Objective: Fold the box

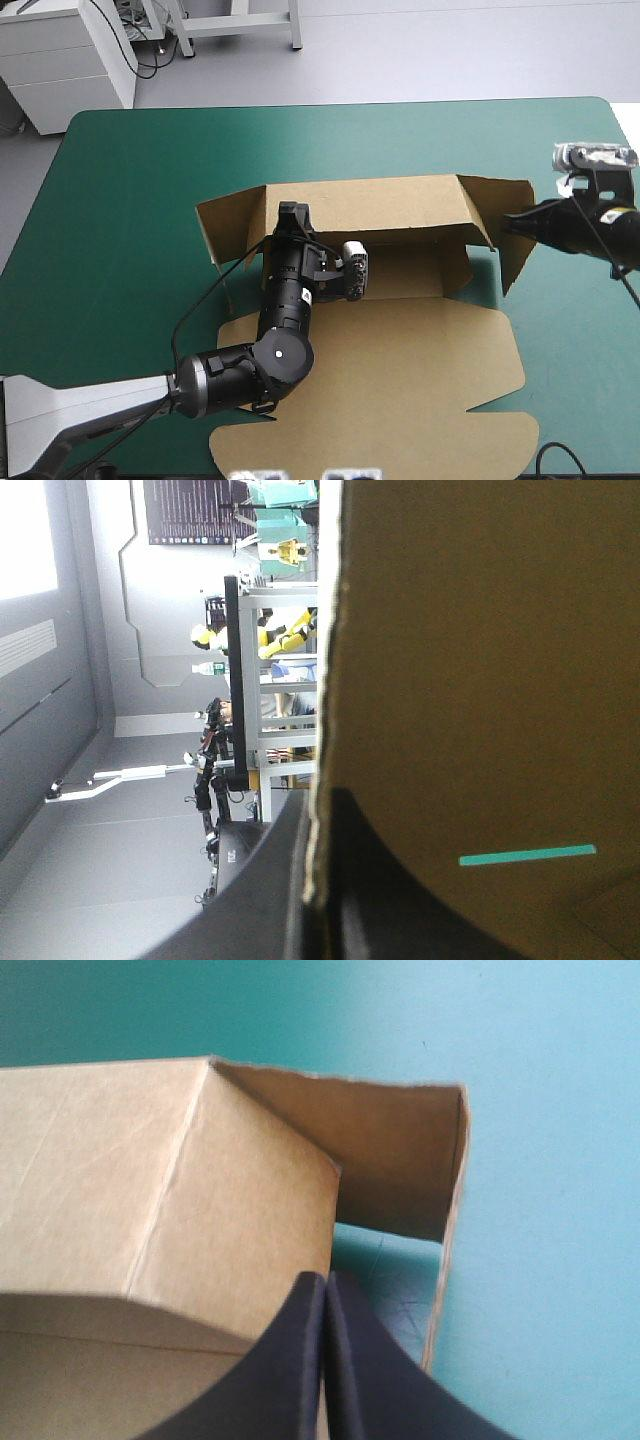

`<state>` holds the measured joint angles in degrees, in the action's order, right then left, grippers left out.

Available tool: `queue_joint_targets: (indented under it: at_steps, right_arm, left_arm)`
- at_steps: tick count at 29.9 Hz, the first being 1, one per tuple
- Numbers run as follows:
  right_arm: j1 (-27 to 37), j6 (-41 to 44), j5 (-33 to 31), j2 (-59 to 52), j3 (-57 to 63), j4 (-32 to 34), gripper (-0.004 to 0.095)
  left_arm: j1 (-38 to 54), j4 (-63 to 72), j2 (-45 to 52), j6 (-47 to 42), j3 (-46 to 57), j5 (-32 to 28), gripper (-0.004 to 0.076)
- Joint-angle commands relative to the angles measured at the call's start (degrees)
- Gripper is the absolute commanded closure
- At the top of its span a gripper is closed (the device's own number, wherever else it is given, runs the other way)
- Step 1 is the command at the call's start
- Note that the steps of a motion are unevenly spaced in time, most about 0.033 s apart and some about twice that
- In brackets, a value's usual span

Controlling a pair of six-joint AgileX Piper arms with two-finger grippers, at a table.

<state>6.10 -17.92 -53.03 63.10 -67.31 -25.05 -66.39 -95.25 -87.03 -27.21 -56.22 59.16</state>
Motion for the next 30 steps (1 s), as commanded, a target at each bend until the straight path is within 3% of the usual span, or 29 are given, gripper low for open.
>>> queue_joint_targets:
  at_steps: [1, 9, 18, 30]
  right_arm:
    - [-0.15, -0.61, 0.93, 5.63, -7.74, -0.37, 0.0912]
    - [-0.19, -0.03, 0.80, 17.81, -19.93, -0.37, 0.0912]
    - [-0.28, -1.08, 1.46, 25.88, -23.43, -0.37, 0.0912]
    - [-0.28, -2.51, -9.69, 26.24, -23.21, 0.47, 0.0912]
  left_arm:
    - [-0.29, -6.60, 2.04, -1.24, -1.41, 2.31, 0.0731]
    - [-0.29, -6.60, 2.04, -1.24, -1.41, 2.20, 0.0731]
    - [-0.29, -6.49, 2.04, -0.98, -1.41, 1.86, 0.0731]
    - [-0.29, -6.49, 2.04, -0.98, -1.41, 1.86, 0.0731]
